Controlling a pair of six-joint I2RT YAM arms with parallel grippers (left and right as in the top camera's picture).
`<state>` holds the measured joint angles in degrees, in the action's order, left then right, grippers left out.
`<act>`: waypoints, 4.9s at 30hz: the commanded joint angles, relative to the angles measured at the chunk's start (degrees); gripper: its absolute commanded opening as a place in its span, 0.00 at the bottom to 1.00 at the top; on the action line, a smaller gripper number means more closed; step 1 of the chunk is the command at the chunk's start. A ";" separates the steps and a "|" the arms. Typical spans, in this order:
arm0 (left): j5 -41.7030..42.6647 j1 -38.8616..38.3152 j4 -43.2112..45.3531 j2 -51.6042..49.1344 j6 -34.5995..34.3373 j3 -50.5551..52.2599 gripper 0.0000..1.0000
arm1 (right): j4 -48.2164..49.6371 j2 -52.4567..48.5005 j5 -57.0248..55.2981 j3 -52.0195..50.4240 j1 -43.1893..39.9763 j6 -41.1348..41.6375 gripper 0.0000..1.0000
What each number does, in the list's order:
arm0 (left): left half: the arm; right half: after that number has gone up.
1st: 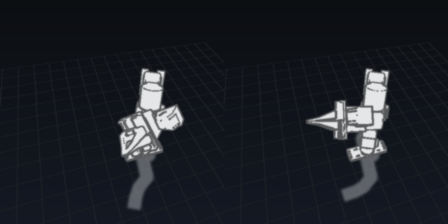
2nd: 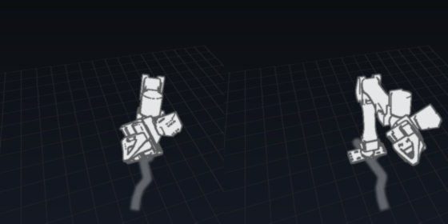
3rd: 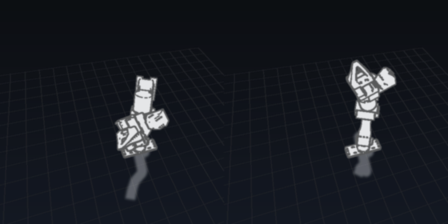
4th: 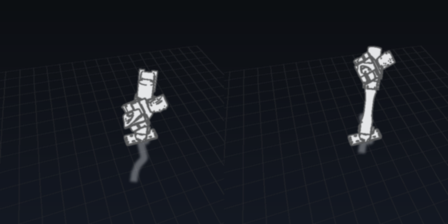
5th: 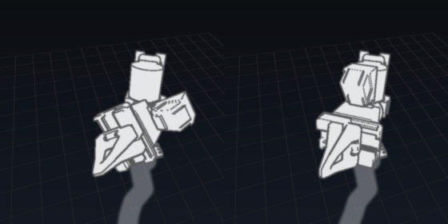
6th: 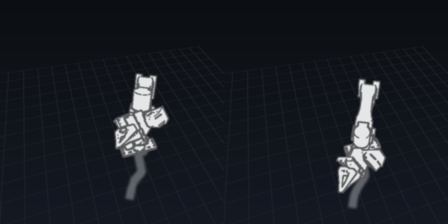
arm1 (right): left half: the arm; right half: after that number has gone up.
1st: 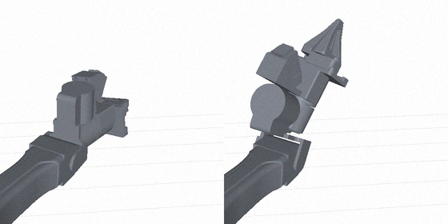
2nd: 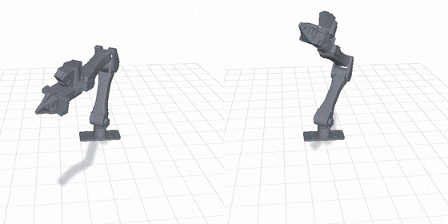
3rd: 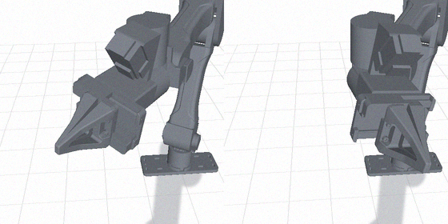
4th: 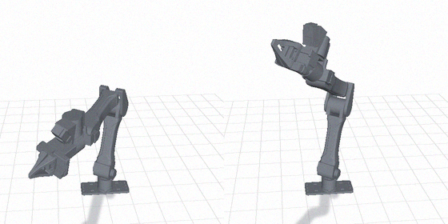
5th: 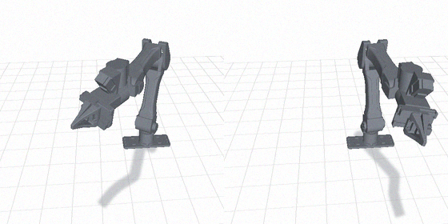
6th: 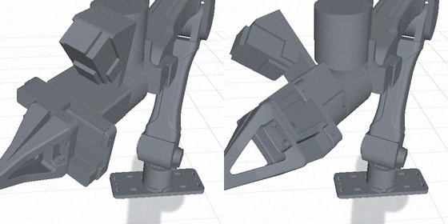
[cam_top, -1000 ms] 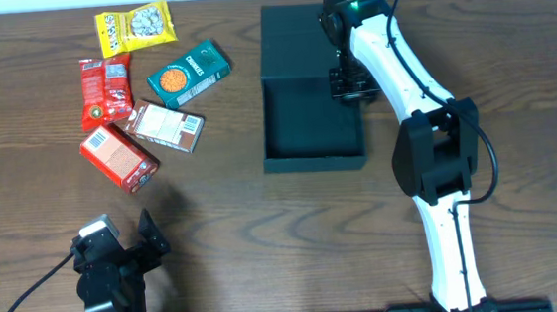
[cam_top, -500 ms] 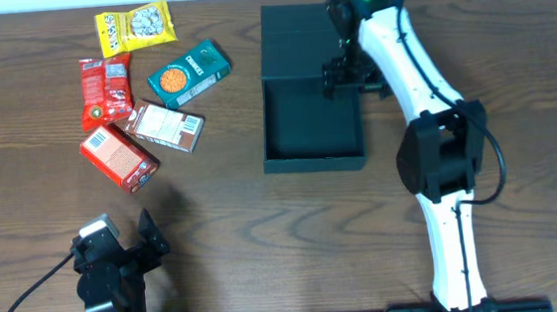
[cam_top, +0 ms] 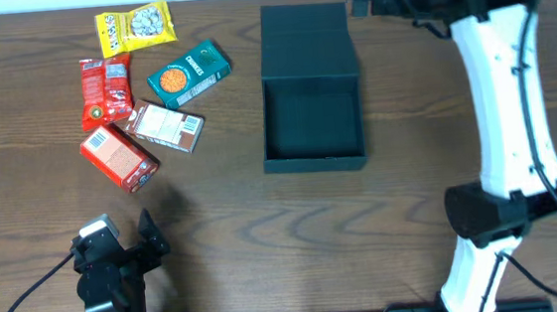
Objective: Pack container
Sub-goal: 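Release the box and raise the right gripper away, then reach the left gripper to the teal Chunkies box and grasp it, then carry the teal box with the left gripper over the black box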
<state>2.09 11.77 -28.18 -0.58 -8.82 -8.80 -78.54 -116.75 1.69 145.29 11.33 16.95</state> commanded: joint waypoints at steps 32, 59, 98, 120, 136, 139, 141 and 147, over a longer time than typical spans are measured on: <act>34.77 -0.28 25.16 -13.75 -26.32 -6.21 0.89 | -4.98 1.05 1.51 -0.11 -1.05 -12.72 0.99; 0.96 -16.50 -13.57 -102.36 35.71 -87.17 0.96 | 3.48 1.03 1.55 -0.13 -13.79 -20.06 0.99; 3.96 -15.06 6.60 -130.27 65.55 -91.36 0.95 | -4.61 1.03 1.81 -0.13 -14.62 -20.90 0.99; 11.52 -17.09 -18.47 -132.61 53.27 -105.44 0.83 | -3.80 1.03 1.81 -0.13 -14.62 -20.87 0.99; 15.08 -19.30 -34.32 -132.47 36.54 -125.44 0.68 | 1.33 1.03 1.79 -0.13 -14.69 -20.85 0.99; 15.61 -20.90 -39.78 -132.43 28.35 -130.46 0.68 | 2.89 1.05 1.27 -0.11 -15.04 -19.96 0.99; 15.96 -23.02 -43.36 -132.43 24.28 -132.47 0.65 | 4.26 1.05 1.14 -0.11 -16.00 -18.29 0.99; 16.94 -32.50 -45.64 -132.43 14.86 -132.78 0.61 | 6.38 1.05 1.16 -0.11 -21.86 -13.27 0.99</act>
<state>16.84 -16.47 -73.87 -133.03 13.58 -140.33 -72.31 -117.25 3.22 145.29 -7.62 0.05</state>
